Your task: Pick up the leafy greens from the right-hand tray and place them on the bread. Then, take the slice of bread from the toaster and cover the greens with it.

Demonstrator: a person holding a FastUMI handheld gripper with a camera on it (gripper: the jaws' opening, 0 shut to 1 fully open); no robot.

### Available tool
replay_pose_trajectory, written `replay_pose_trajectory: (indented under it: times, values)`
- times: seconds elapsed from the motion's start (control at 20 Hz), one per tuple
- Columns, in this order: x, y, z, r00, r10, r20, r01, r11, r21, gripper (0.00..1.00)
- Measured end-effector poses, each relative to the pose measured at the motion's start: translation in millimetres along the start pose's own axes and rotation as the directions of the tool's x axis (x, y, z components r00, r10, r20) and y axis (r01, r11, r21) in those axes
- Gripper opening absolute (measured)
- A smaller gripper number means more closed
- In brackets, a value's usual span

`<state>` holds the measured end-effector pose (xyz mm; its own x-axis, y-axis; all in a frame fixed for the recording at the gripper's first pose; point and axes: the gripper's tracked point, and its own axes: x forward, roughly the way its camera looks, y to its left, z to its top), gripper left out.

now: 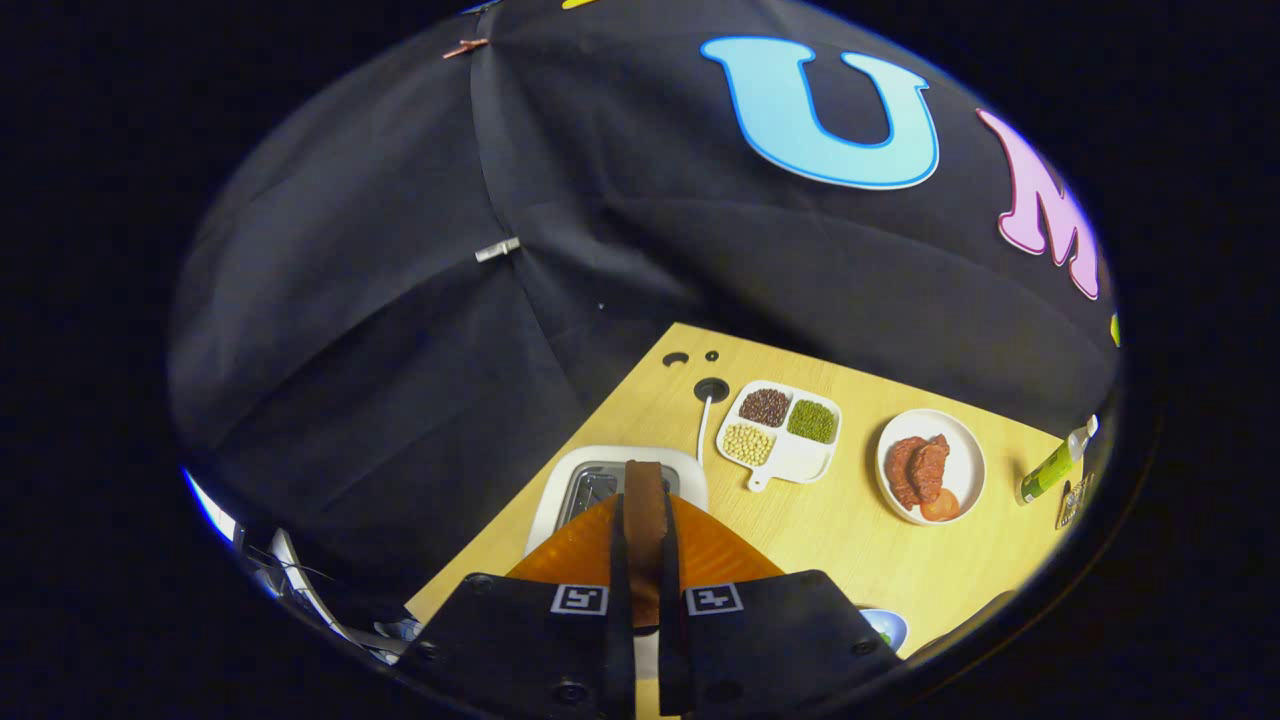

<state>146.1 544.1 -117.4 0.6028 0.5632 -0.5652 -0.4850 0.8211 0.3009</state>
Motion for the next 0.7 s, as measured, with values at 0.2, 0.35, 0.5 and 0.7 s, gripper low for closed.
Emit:
replay_pose_trajectory:
  times: [0.2,0.35,0.5,0.7]
  values:
    - [-60,-25,16,0.997,0.005,0.075,-0.006,1.000,0.017,0.14]
    - [-101,-50,11,0.994,-0.013,0.104,0.009,0.999,0.038,0.14]
    - [-140,-83,-9,0.993,-0.059,0.106,0.054,0.997,0.054,0.13]
    - [-170,-127,-51,0.988,-0.133,0.073,0.125,0.987,0.095,0.13]
